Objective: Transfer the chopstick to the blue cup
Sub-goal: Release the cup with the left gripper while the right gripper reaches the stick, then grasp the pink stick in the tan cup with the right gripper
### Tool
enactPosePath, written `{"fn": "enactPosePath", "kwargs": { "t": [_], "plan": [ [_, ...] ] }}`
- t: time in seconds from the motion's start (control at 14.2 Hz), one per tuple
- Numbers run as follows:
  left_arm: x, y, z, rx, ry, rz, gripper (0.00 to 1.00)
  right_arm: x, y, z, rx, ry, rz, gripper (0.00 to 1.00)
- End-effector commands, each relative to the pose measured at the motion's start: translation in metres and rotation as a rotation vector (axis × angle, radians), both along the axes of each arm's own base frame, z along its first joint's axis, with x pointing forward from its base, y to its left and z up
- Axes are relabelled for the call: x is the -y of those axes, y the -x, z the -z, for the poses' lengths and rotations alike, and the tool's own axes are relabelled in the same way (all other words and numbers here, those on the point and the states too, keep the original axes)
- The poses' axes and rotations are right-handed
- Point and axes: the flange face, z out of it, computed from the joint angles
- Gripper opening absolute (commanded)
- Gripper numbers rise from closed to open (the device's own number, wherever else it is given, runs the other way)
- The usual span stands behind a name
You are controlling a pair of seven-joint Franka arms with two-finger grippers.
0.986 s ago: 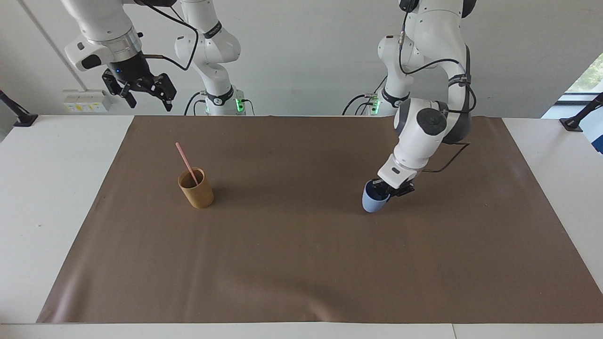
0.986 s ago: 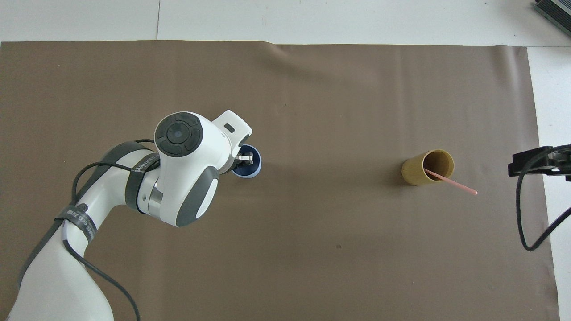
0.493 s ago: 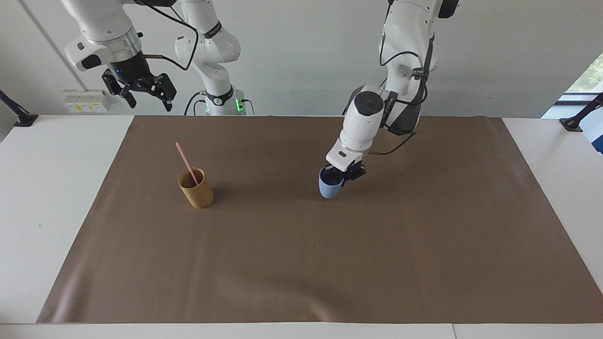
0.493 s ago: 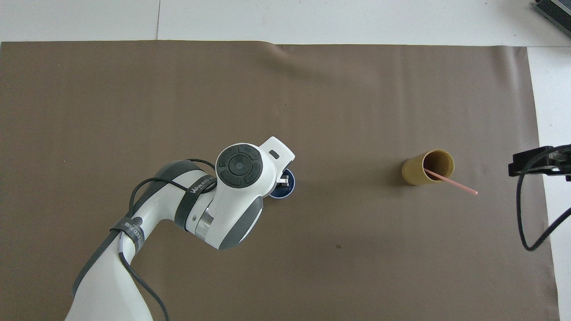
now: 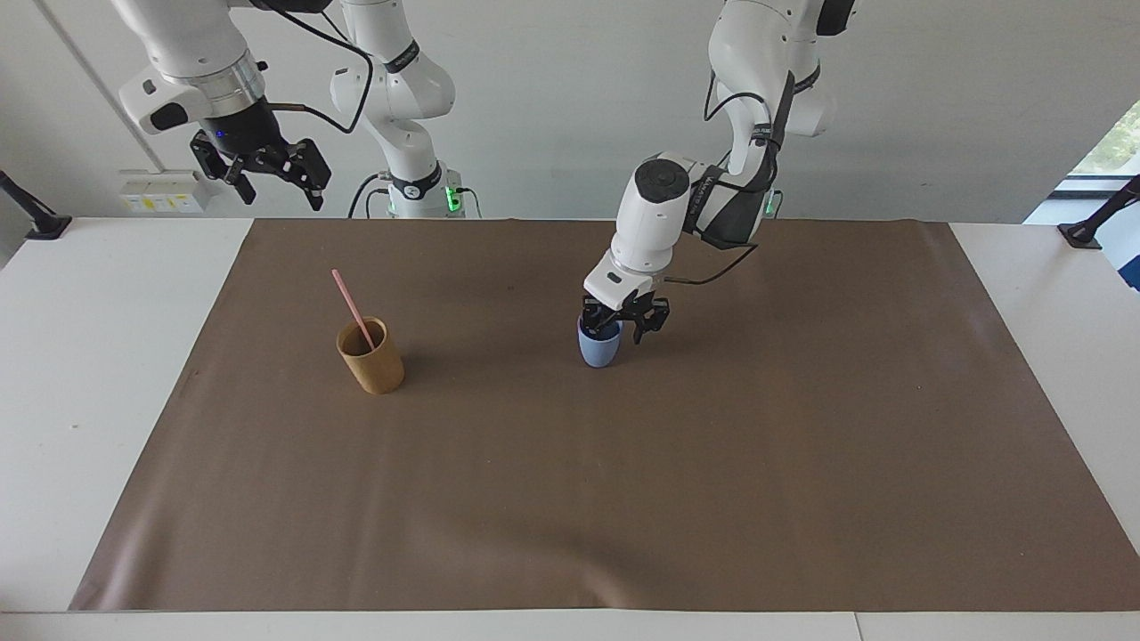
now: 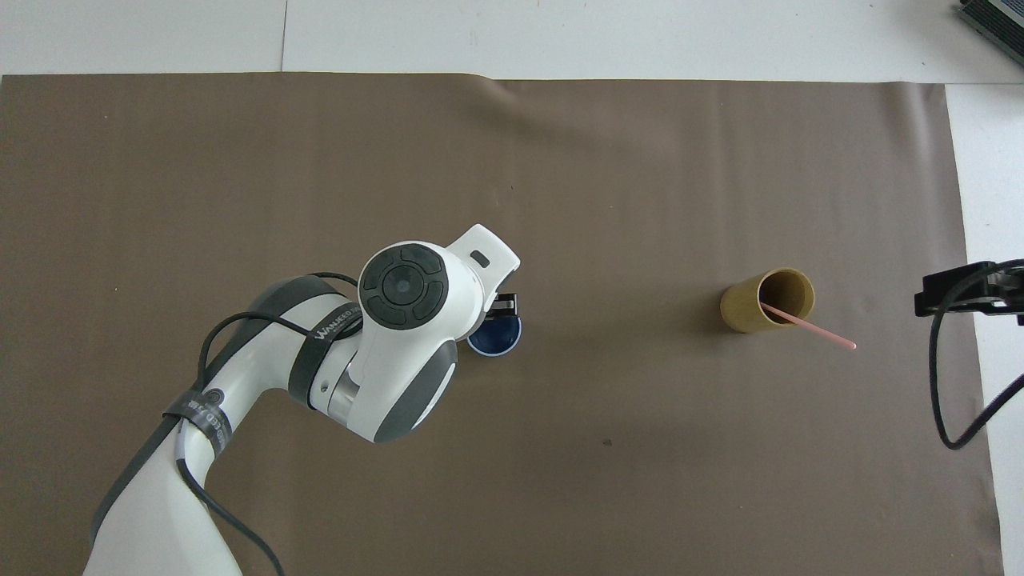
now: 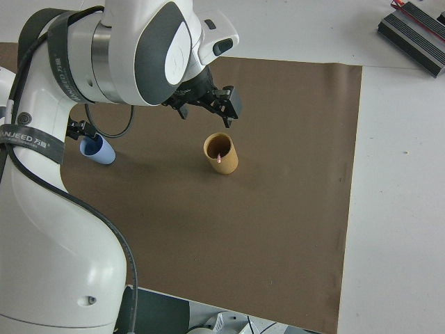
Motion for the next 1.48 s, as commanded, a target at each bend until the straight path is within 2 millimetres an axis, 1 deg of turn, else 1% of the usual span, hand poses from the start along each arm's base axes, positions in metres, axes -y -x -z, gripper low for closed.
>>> {"fn": "enactPosePath", "kwargs": {
  "t": [0.0,0.14,0.21,0.28,0.42,0.49,0.56,0.7,0.77,0.85,0.92,0.99,1.06,1.2,1.27,1.34,1.41],
  "plan": [
    [-0.035,-0.006,-0.03,-0.011,0.003,0.015,1.0,0.003,0.002,0.001,-0.01,-0.007,-0.02,1.0],
    [-0.071,-0.01,-0.055,-0.037,-0.016,0.038,1.0,0.0,0.0,0.008,0.014,-0.011,-0.055,1.0],
    [-0.094,-0.015,-0.07,-0.035,-0.021,0.047,1.0,0.0,-0.004,0.02,-0.011,-0.01,-0.081,1.0],
    [-0.122,-0.021,-0.088,-0.023,-0.017,0.058,1.0,-0.002,-0.011,0.035,-0.04,-0.011,-0.088,1.0],
    [-0.168,-0.029,-0.116,-0.001,-0.017,0.098,1.0,-0.007,-0.026,0.064,-0.098,-0.006,-0.102,1.0],
    [-0.192,-0.039,-0.13,0.016,-0.019,0.1,1.0,-0.012,-0.031,0.077,-0.121,0.0,-0.113,1.0],
    [-0.216,-0.05,-0.145,0.028,-0.021,0.092,1.0,-0.014,-0.033,0.086,-0.142,0.002,-0.131,1.0],
    [-0.267,-0.059,-0.175,0.016,-0.033,0.137,1.0,-0.015,-0.032,0.11,-0.191,-0.007,-0.261,1.0],
    [-0.288,-0.06,-0.192,0.012,-0.036,0.153,1.0,-0.015,-0.031,0.12,-0.205,-0.017,-0.314,1.0],
    [-0.304,-0.06,-0.209,0.015,-0.038,0.16,1.0,-0.017,-0.031,0.13,-0.211,-0.018,-0.36,1.0],
    [-0.319,-0.059,-0.219,0.007,-0.042,0.151,1.0,-0.018,-0.033,0.142,-0.228,-0.009,-0.399,1.0],
    [-0.333,-0.058,-0.23,0.005,-0.057,0.136,1.0,-0.034,-0.038,0.155,-0.243,0.002,-0.458,1.0],
    [-0.342,-0.056,-0.242,0.005,-0.1,0.131,1.0,-0.042,-0.042,0.166,-0.261,0.017,-0.495,1.0],
    [-0.352,-0.049,-0.263,-0.017,-0.148,0.128,1.0,-0.05,-0.044,0.178,-0.27,0.037,-0.56,1.0],
    [-0.354,-0.046,-0.265,-0.037,-0.141,0.125,1.0,-0.049,-0.042,0.183,-0.274,0.037,-0.604,1.0],
    [-0.359,-0.044,-0.265,-0.051,-0.141,0.113,1.0,-0.043,-0.039,0.195,-0.288,0.042,-0.652,1.0],
    [-0.356,-0.042,-0.266,-0.05,-0.135,0.118,1.0,-0.04,-0.036,0.207,-0.292,0.048,-0.681,1.0]
  ]
}}
